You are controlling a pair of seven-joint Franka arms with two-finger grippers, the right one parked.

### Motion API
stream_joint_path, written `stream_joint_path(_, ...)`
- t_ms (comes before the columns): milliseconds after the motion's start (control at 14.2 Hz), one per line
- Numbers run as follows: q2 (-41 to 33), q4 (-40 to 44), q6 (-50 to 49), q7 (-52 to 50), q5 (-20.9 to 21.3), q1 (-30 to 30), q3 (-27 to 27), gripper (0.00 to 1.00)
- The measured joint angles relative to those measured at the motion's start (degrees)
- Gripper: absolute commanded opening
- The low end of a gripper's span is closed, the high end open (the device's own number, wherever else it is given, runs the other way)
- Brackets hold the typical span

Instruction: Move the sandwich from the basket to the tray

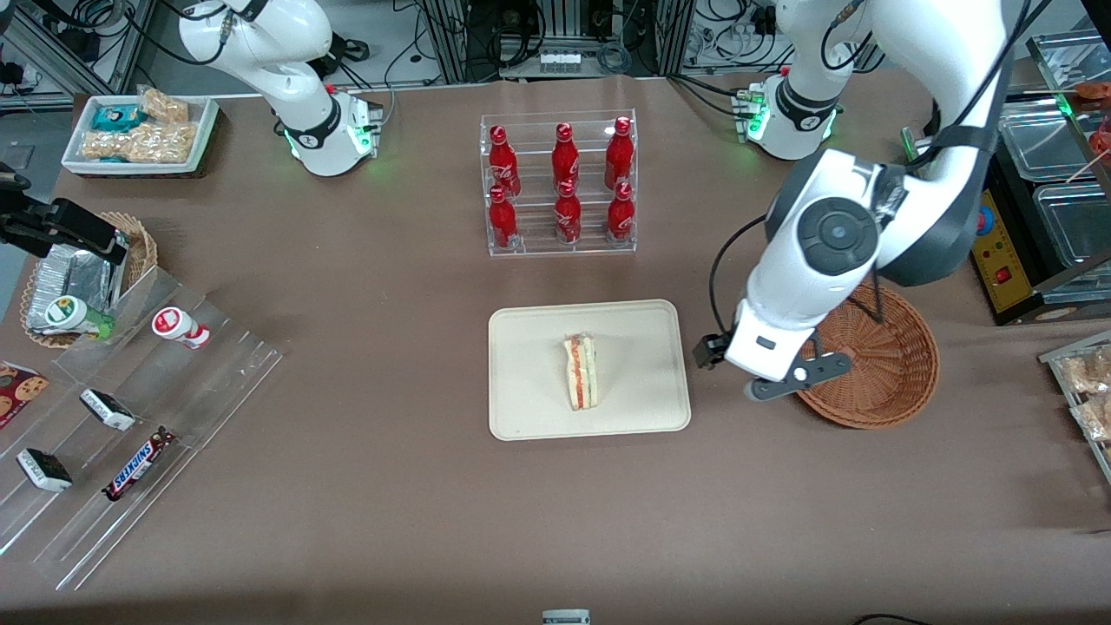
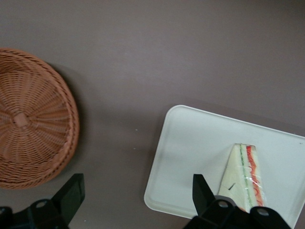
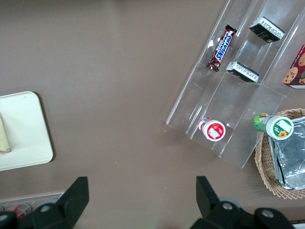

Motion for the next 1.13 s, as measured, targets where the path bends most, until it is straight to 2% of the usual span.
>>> stream_joint_path(211,-2.51,-0.09,-2.88,6.44,-1.14,3.03,0.88,1.0)
stream_joint_path(634,-11.31,-2.09,-11.18,29.9,-7.38,2.7,12.8,1.0)
stream_joint_path(845,-15.36,-2.03,-16.99,39.97,-7.77,2.86,16.71,1.0)
stream_joint_path(1127,-16.91,0.48,-20.42,45.75,-7.83,3.86,19.27,1.0)
